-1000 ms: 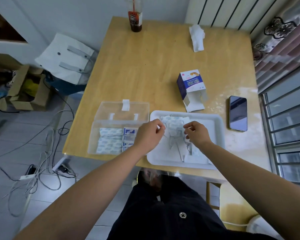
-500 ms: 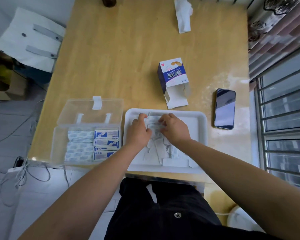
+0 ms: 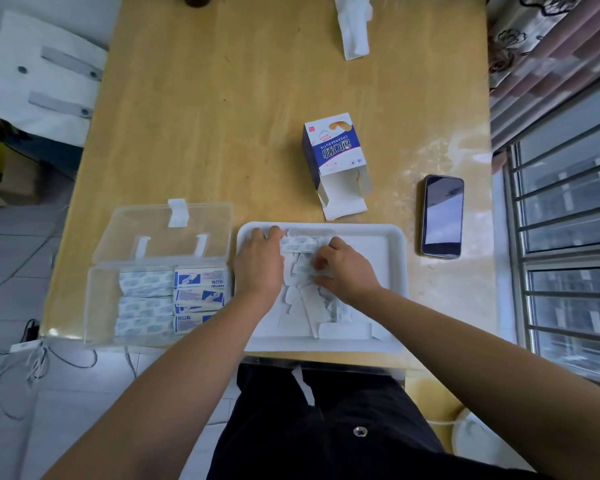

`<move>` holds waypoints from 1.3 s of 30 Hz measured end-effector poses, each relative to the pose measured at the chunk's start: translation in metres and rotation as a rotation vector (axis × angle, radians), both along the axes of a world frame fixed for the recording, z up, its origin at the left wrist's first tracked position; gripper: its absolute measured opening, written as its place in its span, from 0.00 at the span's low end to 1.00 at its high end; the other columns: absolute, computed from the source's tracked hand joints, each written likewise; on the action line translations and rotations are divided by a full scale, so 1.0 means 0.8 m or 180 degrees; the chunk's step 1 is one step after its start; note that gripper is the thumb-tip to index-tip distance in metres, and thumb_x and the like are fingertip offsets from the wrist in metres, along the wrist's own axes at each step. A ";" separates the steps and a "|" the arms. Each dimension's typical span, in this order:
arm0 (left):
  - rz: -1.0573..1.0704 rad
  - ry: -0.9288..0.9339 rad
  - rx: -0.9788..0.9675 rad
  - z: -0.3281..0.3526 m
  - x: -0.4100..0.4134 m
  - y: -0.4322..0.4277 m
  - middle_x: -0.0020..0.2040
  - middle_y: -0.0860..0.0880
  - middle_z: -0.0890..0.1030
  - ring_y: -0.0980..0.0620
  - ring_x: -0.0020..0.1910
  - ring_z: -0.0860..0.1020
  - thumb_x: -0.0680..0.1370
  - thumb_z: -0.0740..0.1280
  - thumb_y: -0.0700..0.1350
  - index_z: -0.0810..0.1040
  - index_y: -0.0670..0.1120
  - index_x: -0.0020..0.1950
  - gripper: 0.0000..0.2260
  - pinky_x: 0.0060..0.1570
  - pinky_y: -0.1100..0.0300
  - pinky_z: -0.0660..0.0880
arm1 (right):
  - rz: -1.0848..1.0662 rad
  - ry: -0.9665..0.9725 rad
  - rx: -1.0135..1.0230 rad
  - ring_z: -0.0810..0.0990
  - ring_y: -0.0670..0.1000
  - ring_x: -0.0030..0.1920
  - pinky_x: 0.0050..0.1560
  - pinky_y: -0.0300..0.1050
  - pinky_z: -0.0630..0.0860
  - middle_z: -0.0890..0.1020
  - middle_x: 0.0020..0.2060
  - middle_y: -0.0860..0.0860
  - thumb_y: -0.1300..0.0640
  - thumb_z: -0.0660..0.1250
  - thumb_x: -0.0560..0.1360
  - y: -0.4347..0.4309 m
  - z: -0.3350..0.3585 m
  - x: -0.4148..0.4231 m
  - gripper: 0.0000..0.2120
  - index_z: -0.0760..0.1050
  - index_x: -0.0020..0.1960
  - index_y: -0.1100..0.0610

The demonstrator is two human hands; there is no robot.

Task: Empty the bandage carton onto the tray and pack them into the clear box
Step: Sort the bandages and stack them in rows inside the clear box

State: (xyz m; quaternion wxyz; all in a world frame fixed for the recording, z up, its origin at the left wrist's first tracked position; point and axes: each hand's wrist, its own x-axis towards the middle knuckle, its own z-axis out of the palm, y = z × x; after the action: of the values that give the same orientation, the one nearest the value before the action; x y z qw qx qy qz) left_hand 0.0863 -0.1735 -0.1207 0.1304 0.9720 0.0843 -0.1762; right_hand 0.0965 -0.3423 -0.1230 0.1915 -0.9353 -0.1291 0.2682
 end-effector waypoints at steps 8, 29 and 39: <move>-0.0161 -0.0010 0.0070 0.000 0.009 0.005 0.59 0.46 0.69 0.47 0.51 0.74 0.76 0.69 0.45 0.72 0.47 0.61 0.15 0.43 0.54 0.76 | -0.0446 0.0563 0.0885 0.72 0.44 0.34 0.39 0.39 0.69 0.76 0.34 0.44 0.60 0.74 0.70 -0.017 0.012 0.017 0.08 0.75 0.40 0.53; -0.0047 -0.0147 -0.0301 -0.006 -0.003 0.015 0.59 0.46 0.70 0.47 0.56 0.73 0.73 0.72 0.46 0.70 0.46 0.63 0.21 0.50 0.53 0.75 | -0.0683 0.0065 0.0791 0.79 0.54 0.46 0.45 0.45 0.75 0.83 0.48 0.53 0.63 0.66 0.73 0.026 -0.002 0.022 0.12 0.77 0.56 0.58; 0.0413 0.0326 -0.0267 0.001 -0.018 -0.015 0.47 0.46 0.73 0.47 0.45 0.74 0.67 0.70 0.67 0.68 0.41 0.53 0.32 0.35 0.57 0.68 | -0.2045 0.0896 0.1552 0.69 0.48 0.33 0.37 0.39 0.67 0.72 0.32 0.48 0.61 0.69 0.72 -0.005 0.008 0.012 0.08 0.70 0.37 0.56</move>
State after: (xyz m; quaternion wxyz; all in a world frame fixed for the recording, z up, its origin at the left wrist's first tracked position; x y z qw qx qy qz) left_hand 0.0718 -0.1858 -0.1203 0.1777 0.9479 0.1463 -0.2203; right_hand 0.1062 -0.3461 -0.1163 0.4966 -0.8096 0.1365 0.2816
